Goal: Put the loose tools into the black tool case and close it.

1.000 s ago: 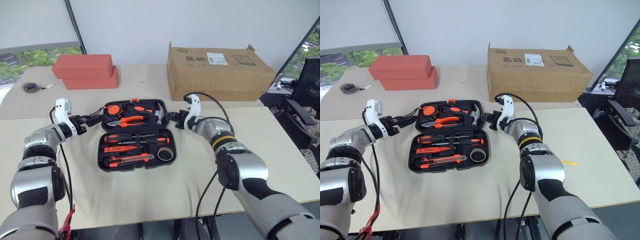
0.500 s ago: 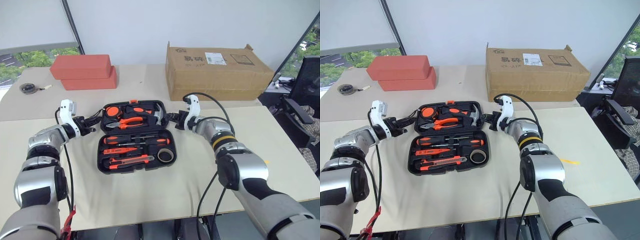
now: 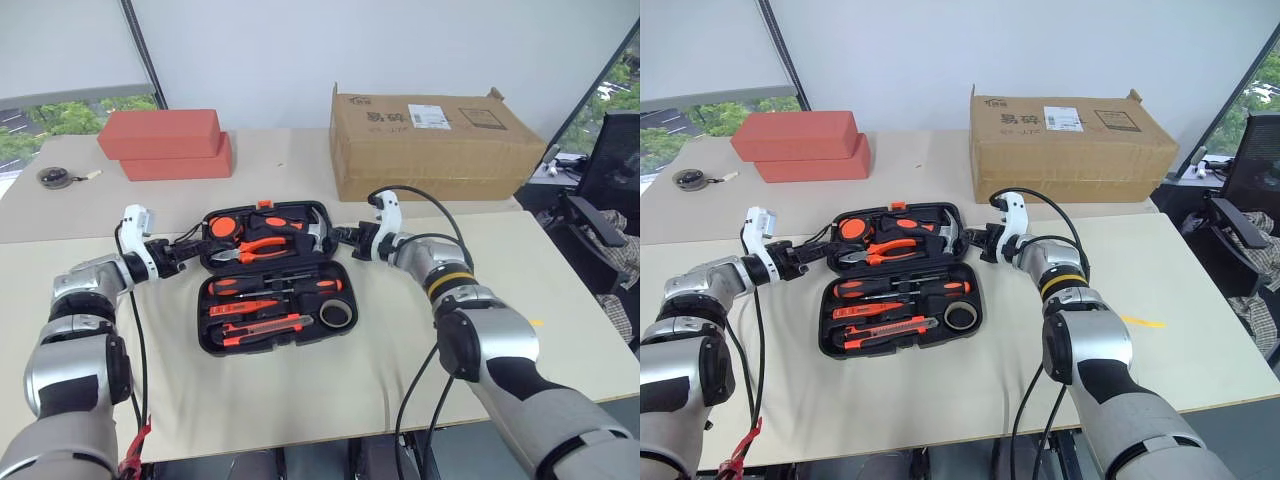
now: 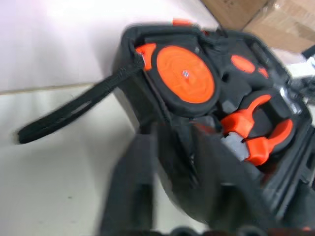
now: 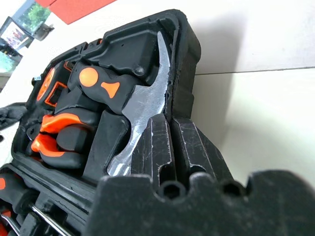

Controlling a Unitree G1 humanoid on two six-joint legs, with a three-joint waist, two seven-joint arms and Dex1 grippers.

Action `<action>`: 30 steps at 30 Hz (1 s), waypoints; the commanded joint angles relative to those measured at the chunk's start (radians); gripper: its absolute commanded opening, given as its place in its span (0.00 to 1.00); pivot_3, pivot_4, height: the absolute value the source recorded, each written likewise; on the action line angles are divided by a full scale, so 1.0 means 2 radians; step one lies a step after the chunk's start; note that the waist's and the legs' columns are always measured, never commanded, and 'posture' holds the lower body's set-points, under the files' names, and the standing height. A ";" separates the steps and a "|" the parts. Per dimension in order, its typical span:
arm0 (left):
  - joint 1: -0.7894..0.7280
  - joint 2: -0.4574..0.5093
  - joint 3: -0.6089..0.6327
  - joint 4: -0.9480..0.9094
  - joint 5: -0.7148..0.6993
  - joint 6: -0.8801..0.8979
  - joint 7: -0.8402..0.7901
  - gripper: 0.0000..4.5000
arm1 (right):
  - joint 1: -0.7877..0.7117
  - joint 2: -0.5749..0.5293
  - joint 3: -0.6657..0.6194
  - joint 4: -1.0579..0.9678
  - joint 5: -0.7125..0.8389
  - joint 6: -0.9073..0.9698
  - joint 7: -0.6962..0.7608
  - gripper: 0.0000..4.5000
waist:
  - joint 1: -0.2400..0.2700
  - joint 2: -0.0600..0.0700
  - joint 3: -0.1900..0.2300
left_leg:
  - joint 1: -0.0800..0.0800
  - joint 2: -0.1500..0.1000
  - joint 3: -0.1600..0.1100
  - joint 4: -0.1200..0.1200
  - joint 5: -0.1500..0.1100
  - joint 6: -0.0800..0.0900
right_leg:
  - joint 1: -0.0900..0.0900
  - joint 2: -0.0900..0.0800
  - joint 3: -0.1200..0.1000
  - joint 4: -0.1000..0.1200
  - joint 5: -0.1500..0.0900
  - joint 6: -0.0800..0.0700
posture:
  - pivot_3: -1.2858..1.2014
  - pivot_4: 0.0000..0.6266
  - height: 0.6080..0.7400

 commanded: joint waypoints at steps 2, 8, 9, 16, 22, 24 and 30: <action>0.000 0.005 0.002 -0.009 0.003 -0.003 -0.002 0.48 | -0.008 0.000 -0.002 -0.026 0.005 -0.014 0.018 0.00 | -0.001 0.000 0.000 | 0.000 0.000 0.000 0.000 0.000 0.000 | 0.000 0.000 0.000 0.000 0.000 0.000 | 0.52 0.24 0.80; -0.003 0.006 0.020 -0.009 -0.010 -0.004 -0.001 0.15 | -0.008 -0.002 0.000 -0.026 0.004 -0.016 0.016 0.00 | -0.001 0.000 0.000 | 0.000 0.000 0.000 0.000 0.000 0.000 | 0.000 0.000 0.000 0.000 0.000 0.000 | 0.52 0.24 0.80; -0.004 0.007 0.024 -0.011 -0.015 -0.001 -0.009 0.10 | -0.008 -0.002 -0.001 -0.025 0.004 -0.016 0.013 0.00 | 0.000 0.000 0.000 | 0.000 0.000 0.000 0.000 0.000 0.000 | 0.000 0.000 0.000 0.000 0.000 0.000 | 0.52 0.24 0.80; 0.006 0.011 0.025 -0.027 -0.020 0.007 -0.043 0.01 | -0.008 -0.002 -0.002 -0.022 0.003 -0.021 0.002 0.00 | 0.000 0.000 0.000 | 0.001 0.000 -0.001 0.000 0.000 0.001 | 0.000 0.000 0.000 0.001 0.000 0.000 | 0.52 0.24 0.80; 0.013 0.008 0.030 -0.044 -0.026 -0.002 -0.050 0.01 | -0.008 -0.001 -0.003 -0.022 0.003 -0.028 0.001 0.00 | 0.000 0.000 0.000 | 0.001 0.000 -0.001 0.000 0.000 0.000 | 0.000 0.000 0.000 0.001 0.000 0.000 | 0.52 0.24 0.80; 0.017 0.005 0.032 -0.068 -0.032 -0.006 -0.051 0.01 | -0.006 -0.003 -0.005 -0.032 0.006 -0.048 0.012 0.00 | 0.000 0.000 0.000 | 0.001 0.000 -0.001 0.000 0.000 0.000 | 0.000 0.000 0.000 0.001 0.000 0.000 | 0.52 0.24 0.80; 0.057 -0.014 0.029 -0.181 -0.018 -0.127 0.001 0.01 | 0.006 -0.020 -0.011 -0.057 0.017 -0.124 0.072 0.00 | 0.003 0.000 0.000 | 0.000 0.000 -0.001 0.000 0.000 0.000 | 0.000 0.000 0.000 0.001 0.000 0.000 | 0.52 0.24 0.80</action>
